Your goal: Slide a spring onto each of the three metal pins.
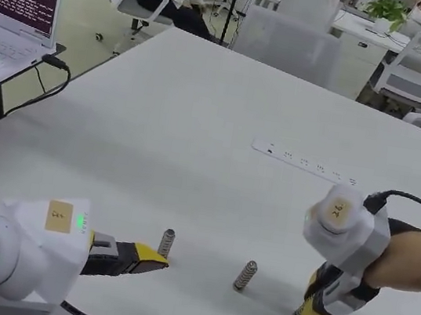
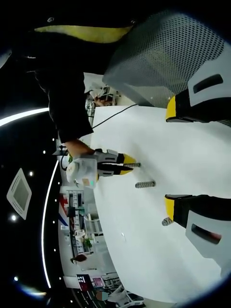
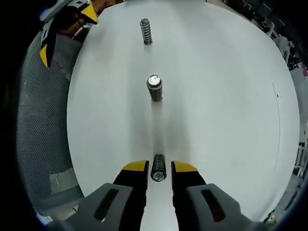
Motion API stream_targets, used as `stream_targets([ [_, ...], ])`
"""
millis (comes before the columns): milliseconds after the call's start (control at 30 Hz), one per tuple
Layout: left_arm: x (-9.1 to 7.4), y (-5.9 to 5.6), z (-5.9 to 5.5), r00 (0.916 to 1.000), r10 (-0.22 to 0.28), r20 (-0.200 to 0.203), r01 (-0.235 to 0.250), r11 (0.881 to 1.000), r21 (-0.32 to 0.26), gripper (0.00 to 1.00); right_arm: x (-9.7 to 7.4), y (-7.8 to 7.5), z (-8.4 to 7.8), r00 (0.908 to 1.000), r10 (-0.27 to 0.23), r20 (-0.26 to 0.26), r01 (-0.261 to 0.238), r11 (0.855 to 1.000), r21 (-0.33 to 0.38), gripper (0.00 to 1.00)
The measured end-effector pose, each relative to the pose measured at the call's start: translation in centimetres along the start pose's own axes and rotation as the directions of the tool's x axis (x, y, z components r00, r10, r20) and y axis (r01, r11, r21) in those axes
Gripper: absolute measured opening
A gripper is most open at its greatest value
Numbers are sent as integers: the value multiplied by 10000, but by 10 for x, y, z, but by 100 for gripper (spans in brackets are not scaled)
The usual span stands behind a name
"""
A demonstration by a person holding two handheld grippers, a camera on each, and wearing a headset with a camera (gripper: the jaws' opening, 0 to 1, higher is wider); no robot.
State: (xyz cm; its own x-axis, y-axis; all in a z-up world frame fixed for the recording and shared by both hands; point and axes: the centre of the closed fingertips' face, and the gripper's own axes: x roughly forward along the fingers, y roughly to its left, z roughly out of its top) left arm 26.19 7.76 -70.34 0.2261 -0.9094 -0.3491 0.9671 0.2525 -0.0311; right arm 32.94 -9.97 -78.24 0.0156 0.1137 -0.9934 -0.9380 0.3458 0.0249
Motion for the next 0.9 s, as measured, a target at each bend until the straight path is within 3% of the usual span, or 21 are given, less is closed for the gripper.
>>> stream_targets([
  [333, 1, 0, 0, 10000, -45, 6, 45, 10000, -4, 56, 0, -1, -2, 9980, -297, 557, 283, 9993, 253, 38],
  [667, 2, 0, 0, 10000, -69, 2, 69, 10000, -3, 56, -5, 3, 1, 9858, -560, 1581, 445, 9962, 755, 50],
  [767, 2, 1, 0, 10000, -64, 16, 64, 10000, -14, 56, -6, 4, 2, 9807, -626, 1851, 452, 9943, 966, 52],
  [900, 1, 2, 1, 10000, -38, 50, 38, 10000, -39, 56, -10, 6, 4, 9637, -872, 2525, 537, 9891, 1368, 53],
])
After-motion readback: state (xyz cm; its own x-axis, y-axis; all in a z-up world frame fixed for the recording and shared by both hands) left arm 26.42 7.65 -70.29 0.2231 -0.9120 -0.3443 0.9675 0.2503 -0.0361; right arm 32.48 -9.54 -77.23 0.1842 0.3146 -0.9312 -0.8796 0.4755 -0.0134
